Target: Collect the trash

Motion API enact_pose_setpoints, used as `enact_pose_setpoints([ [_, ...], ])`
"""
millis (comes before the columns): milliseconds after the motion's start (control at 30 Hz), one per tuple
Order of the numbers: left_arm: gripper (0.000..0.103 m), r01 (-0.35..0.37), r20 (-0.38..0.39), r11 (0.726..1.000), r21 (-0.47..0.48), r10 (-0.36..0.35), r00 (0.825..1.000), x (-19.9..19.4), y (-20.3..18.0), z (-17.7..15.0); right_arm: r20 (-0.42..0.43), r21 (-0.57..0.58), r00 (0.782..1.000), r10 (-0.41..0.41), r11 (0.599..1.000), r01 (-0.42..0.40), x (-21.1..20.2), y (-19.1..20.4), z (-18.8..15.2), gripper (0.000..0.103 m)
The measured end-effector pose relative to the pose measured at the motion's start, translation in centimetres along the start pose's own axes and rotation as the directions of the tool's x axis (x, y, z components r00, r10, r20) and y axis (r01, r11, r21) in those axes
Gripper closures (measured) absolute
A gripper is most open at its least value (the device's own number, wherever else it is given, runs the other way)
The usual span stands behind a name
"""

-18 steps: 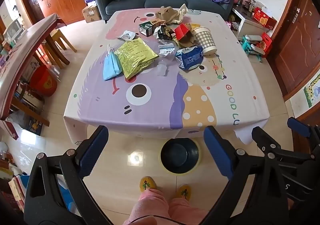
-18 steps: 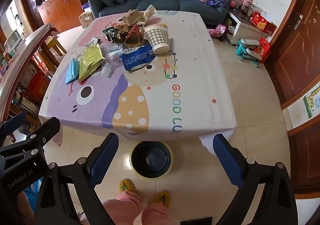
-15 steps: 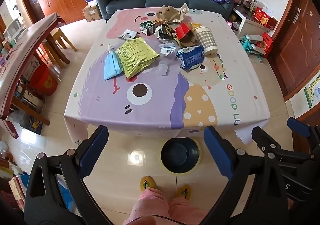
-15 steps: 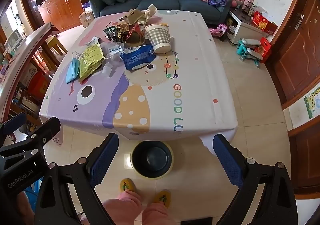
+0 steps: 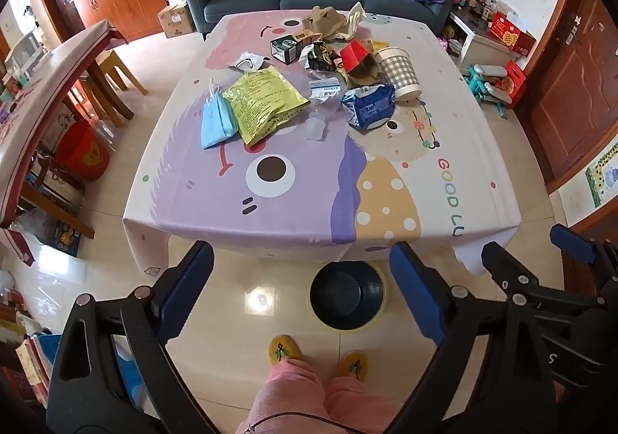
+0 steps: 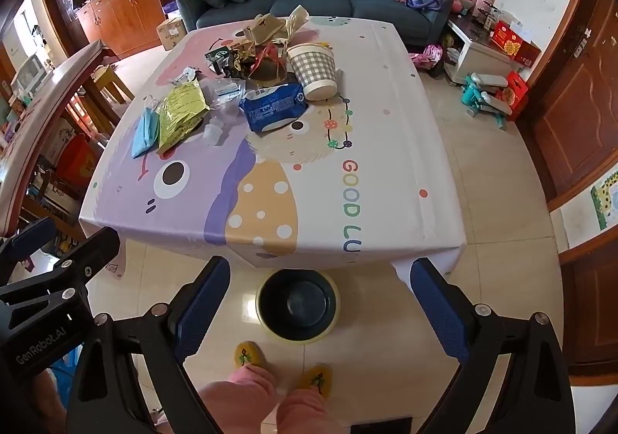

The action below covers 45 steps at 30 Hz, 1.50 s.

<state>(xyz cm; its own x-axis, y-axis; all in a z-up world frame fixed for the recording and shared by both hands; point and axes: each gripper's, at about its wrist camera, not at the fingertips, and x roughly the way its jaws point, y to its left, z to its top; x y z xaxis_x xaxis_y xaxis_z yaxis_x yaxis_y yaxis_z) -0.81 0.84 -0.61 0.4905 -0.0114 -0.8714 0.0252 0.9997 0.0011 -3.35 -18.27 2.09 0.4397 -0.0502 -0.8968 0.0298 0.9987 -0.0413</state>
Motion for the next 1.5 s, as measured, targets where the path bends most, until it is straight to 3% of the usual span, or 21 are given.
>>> enact_pose_setpoints([
  [1500,0.012,-0.004,-0.001,1.0,-0.005,0.004,1.0,-0.3,0.4,0.2,0.0,0.005,1.0,0.007,1.0,-0.007,-0.2,2.1,-0.9,0.009],
])
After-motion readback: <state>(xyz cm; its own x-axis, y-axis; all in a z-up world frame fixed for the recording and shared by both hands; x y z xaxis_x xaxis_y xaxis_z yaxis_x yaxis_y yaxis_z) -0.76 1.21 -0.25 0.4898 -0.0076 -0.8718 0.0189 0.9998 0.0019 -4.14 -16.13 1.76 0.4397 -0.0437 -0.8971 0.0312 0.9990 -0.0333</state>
